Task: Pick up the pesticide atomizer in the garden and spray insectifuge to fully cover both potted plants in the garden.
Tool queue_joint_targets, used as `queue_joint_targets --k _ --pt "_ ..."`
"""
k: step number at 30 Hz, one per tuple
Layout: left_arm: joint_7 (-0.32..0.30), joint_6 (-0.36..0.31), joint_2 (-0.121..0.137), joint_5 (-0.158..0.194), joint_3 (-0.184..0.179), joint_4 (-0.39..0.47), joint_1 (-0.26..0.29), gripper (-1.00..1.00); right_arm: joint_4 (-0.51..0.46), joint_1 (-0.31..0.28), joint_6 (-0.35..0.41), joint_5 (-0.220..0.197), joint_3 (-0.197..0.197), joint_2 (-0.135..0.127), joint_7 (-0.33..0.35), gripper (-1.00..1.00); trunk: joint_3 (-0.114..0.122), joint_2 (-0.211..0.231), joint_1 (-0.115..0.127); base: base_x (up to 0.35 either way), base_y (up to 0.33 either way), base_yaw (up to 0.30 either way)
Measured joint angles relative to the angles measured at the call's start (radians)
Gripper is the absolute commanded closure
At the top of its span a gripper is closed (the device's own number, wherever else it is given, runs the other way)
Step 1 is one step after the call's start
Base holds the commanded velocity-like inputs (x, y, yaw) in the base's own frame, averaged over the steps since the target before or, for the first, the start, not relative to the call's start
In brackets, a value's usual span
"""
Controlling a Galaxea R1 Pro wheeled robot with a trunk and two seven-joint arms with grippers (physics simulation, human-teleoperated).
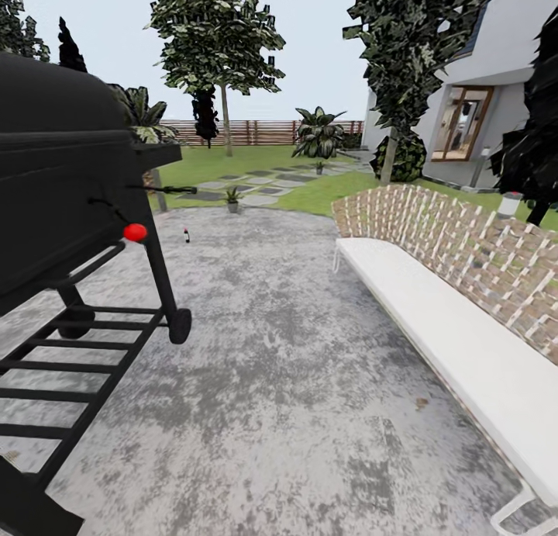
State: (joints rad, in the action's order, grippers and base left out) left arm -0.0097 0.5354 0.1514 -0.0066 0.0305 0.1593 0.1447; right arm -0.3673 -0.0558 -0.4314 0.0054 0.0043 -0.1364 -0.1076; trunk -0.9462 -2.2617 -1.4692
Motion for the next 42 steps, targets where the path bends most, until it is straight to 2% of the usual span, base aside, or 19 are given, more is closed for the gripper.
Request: queue_joint_targets --k 42 --pt "-0.001 0.000 0.002 -0.002 -0.001 -0.002 -0.001 -1.00 0.000 0.001 0.000 0.000 0.000 0.000 0.000 -1.00 0.000 0.000 0.000 0.335 0.000 0.000"
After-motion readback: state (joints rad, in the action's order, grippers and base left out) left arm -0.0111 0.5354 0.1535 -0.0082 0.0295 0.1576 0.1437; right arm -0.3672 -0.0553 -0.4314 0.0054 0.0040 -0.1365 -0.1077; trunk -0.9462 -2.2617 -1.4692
